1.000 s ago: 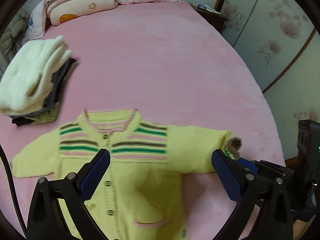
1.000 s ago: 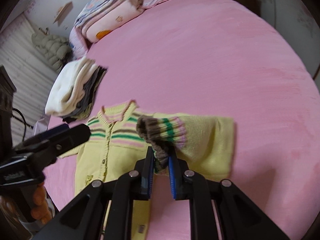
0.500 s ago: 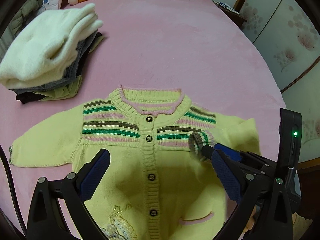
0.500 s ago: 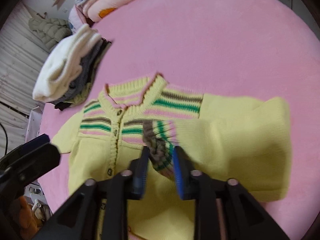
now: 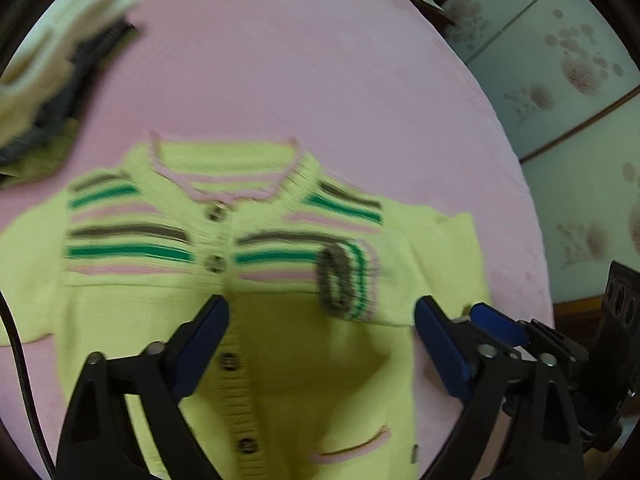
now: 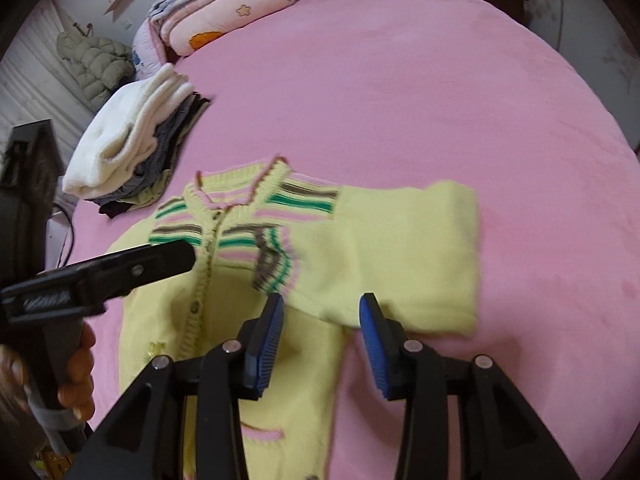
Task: Fold large clothes
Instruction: 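Fold the held sleeve across the cardigan front toward the left tool, then grasp the cuff with the left tool while the right tool releases it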
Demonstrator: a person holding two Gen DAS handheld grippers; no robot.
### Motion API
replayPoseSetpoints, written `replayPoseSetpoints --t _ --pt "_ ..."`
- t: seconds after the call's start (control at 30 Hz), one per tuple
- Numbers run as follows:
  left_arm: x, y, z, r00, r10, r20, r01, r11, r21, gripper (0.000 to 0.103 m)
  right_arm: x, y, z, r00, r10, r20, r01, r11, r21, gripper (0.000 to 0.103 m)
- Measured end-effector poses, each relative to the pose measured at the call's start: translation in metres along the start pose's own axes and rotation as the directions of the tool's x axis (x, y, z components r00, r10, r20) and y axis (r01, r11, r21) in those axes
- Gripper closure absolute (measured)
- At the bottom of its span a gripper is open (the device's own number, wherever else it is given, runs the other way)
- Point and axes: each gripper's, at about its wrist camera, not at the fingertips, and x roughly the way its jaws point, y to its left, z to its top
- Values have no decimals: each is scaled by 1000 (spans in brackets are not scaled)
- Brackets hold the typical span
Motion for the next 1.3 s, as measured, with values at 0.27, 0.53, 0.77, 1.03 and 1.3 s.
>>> replayPoseSetpoints --t 0.27,0.53,0.77,1.03,1.3 --pt "48 -13 -1 993 -76 -91 73 997 -36 36 6 -27 -14 999 -21 -28 23 997 72 63" --pt "82 -21 -6 988 -79 -131 66 993 -100 47 9 -37 -17 1000 -16 -25 18 996 92 63" --pt "83 -25 -7 993 -51 -104 36 990 -138 94 9 -43 -19 999 -26 -31 28 996 87 63" --pt "9 -72 16 992 -52 112 59 996 -61 95 17 -56 -22 998 -53 -37 57 992 113 63" --pt "-45 -73 34 972 -3 233 16 998 -54 95 38 -48 -5 1000 -21 0 21 990 139 60"
